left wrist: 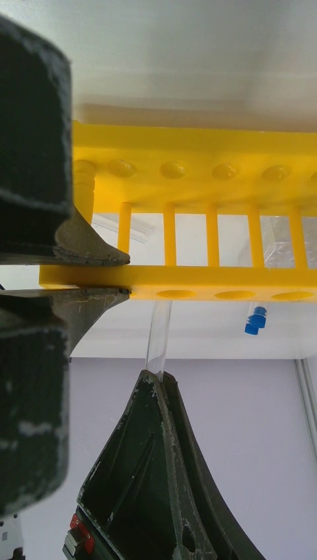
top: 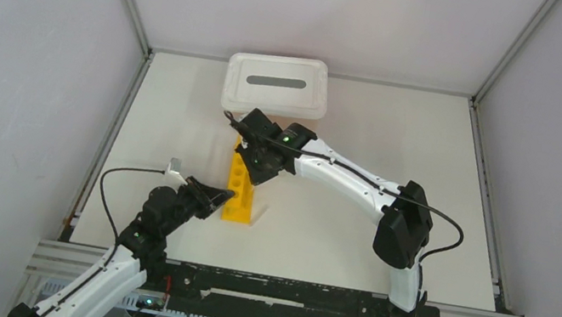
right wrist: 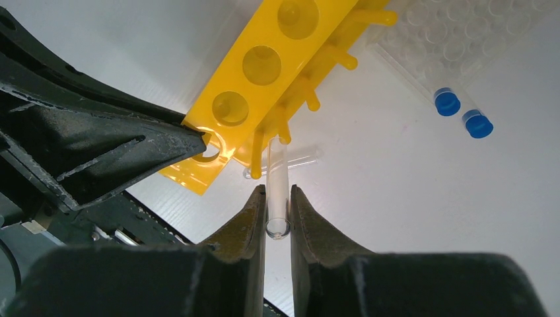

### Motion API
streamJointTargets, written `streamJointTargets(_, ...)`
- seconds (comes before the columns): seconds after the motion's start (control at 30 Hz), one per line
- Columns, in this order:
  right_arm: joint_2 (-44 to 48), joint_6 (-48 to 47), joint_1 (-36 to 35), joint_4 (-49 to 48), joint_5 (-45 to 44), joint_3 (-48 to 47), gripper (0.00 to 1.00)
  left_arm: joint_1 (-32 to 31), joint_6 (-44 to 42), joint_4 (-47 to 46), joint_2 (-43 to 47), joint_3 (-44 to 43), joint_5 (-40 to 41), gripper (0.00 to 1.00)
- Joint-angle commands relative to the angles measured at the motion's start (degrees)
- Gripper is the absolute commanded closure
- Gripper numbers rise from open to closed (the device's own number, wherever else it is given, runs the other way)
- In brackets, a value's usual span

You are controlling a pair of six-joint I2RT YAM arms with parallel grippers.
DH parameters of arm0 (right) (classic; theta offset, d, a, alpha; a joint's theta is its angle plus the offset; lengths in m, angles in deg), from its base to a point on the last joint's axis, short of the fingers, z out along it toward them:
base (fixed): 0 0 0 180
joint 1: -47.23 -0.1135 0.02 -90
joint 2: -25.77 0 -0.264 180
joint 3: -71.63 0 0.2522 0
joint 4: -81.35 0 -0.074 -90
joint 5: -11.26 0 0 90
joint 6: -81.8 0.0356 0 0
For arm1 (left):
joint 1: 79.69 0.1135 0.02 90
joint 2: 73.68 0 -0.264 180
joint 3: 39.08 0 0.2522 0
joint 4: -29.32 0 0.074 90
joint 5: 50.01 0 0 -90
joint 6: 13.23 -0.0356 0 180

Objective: Organize the chemistry lab equipment
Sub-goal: Insert the test tube into the slot of the test tube rack.

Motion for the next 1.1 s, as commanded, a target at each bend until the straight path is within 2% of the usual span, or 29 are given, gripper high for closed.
streamJointTargets(0.0,-0.38,-1.06,0.46,-0.7,-0.93,-0.15,0.93,-0.29,-1.73,0.89,-0.92,9.8,-2.0,0.9)
streamJointTargets(1.07,0.56,-1.47,1.18,-0.08,-0.16,2.81,0.94,-0.3,-1.7,-0.67,-2.21,9.83,-2.09,0.9)
